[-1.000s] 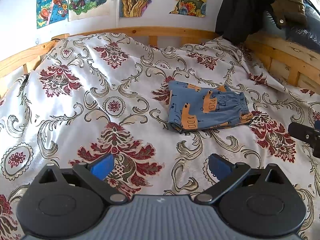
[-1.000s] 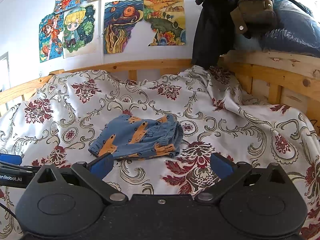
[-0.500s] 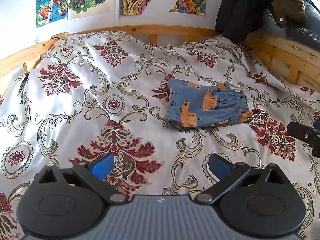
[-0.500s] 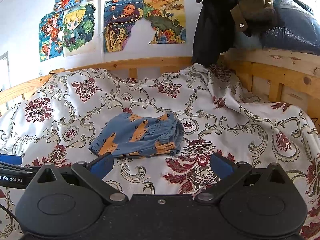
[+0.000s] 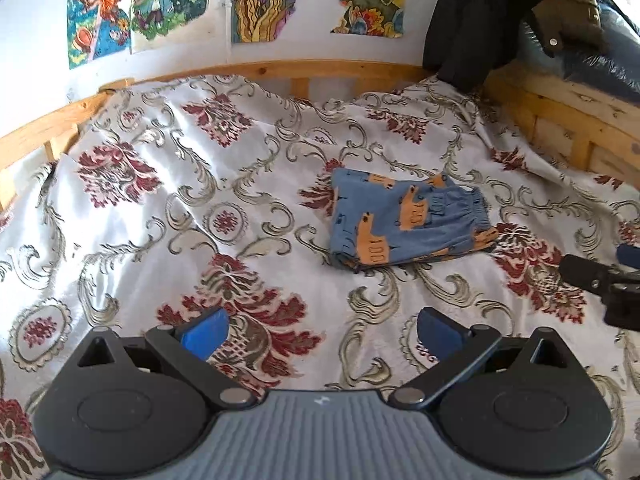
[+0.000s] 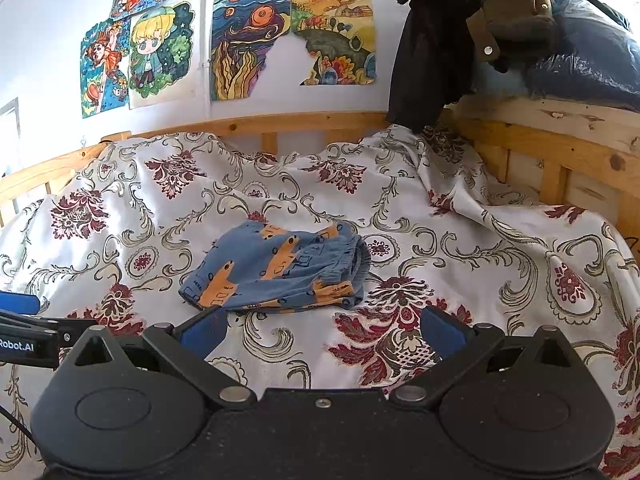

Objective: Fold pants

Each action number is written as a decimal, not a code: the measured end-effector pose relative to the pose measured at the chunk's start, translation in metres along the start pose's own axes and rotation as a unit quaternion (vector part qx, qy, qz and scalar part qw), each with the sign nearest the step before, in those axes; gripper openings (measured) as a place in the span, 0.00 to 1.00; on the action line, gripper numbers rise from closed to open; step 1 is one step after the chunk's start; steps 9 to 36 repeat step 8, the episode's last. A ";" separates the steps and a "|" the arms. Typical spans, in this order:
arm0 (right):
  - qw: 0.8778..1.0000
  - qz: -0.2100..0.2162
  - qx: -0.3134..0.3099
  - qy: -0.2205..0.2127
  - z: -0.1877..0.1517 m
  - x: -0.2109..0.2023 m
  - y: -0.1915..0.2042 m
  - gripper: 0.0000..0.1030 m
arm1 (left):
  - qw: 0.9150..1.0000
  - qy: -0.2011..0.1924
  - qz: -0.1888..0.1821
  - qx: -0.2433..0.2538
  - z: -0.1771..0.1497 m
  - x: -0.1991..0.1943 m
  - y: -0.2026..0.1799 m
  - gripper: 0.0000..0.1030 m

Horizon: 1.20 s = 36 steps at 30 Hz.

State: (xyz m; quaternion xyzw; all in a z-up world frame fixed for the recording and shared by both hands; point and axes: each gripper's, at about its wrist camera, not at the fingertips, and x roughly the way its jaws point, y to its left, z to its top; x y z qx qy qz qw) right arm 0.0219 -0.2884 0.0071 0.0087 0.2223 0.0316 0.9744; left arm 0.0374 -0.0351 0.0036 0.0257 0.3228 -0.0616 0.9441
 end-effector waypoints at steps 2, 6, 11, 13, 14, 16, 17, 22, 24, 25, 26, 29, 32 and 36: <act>1.000 0.000 0.000 0.001 0.000 0.000 0.000 0.99 | 1.000 0.002 -0.001 -0.004 -0.001 0.001 0.001 1.00; 1.000 0.000 0.000 0.001 0.000 0.000 0.000 0.99 | 1.000 0.002 -0.001 -0.006 -0.002 0.000 0.002 1.00; 1.000 0.000 0.000 0.002 0.000 0.000 0.001 0.99 | 1.000 0.004 -0.002 -0.006 -0.002 0.001 0.002 1.00; 1.000 0.000 0.000 0.002 0.000 0.000 0.001 0.99 | 1.000 0.004 -0.002 -0.006 -0.002 0.001 0.002 1.00; 1.000 0.000 0.000 0.002 0.000 0.000 0.001 0.99 | 1.000 0.004 -0.002 -0.006 -0.002 0.001 0.002 1.00; 1.000 0.000 0.000 0.002 0.000 0.000 0.001 0.99 | 1.000 0.004 -0.002 -0.006 -0.002 0.001 0.002 1.00; 1.000 0.000 0.000 0.002 0.000 0.000 0.001 0.99 | 1.000 0.004 -0.002 -0.006 -0.002 0.001 0.002 1.00; 1.000 0.000 0.000 0.002 0.000 0.000 0.001 0.99 | 1.000 0.004 -0.002 -0.006 -0.002 0.001 0.002 1.00; 1.000 0.000 0.000 0.002 0.000 0.000 0.001 0.99 | 1.000 0.004 -0.002 -0.006 -0.002 0.001 0.002 1.00; 1.000 0.000 0.000 0.002 0.000 0.000 0.001 0.99 | 1.000 0.004 -0.002 -0.006 -0.002 0.001 0.002 1.00; 1.000 0.000 0.000 0.002 0.000 0.000 0.001 0.99 | 1.000 0.004 -0.002 -0.006 -0.002 0.001 0.002 1.00; 1.000 0.000 0.000 0.002 0.000 0.000 0.001 0.99 | 1.000 0.004 -0.002 -0.006 -0.002 0.001 0.002 1.00; 1.000 0.000 0.000 0.002 0.000 0.000 0.001 0.99 | 1.000 0.004 -0.002 -0.006 -0.002 0.001 0.002 1.00; 1.000 0.000 0.000 0.002 0.000 0.000 0.001 0.99 | 1.000 0.004 -0.002 -0.006 -0.002 0.001 0.002 1.00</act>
